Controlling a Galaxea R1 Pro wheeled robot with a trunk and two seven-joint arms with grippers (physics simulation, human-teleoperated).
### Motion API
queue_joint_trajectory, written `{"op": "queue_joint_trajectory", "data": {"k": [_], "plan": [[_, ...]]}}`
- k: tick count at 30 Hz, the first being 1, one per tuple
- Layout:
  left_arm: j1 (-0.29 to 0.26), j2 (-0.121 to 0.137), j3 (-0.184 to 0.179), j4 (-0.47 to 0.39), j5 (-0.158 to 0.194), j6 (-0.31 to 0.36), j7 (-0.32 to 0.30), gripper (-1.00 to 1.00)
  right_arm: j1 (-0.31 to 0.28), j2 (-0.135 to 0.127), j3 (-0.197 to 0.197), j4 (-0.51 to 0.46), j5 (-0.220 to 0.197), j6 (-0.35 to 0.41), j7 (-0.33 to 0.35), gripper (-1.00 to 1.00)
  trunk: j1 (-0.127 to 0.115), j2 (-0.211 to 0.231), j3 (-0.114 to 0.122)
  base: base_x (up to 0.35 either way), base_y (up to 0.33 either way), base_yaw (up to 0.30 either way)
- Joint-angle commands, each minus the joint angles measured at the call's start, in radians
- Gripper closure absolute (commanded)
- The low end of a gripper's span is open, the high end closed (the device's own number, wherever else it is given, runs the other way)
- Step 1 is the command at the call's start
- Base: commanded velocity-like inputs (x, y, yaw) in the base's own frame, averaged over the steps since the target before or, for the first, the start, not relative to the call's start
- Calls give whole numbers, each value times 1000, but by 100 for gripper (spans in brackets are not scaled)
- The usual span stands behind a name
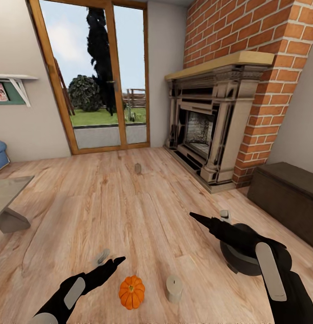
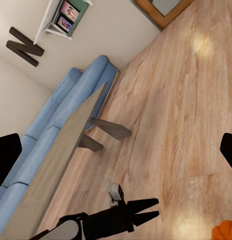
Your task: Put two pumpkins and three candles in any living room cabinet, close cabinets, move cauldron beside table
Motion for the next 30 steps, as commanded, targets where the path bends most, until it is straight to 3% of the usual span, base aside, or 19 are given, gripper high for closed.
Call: {"op": "queue_joint_trajectory", "data": {"k": [1,10,20,30], "plan": [[-1,0,4,0,8,9,-3,-100,-1,0,-1,0,2,6,5,-100,0,-1,-5,0,0,0],[-1,3,4,0,29,77,-11,-100,-1,0,-2,0,2,7,6,-100,4,-3,-40,0,0,0],[-1,7,3,1,57,89,-38,-100,-1,-15,-3,1,1,29,8,-100,9,-5,-78,0,0,0],[-1,8,3,1,57,90,-76,-100,-1,-21,-59,1,2,44,68,-100,13,-7,-117,0,0,0]]}}
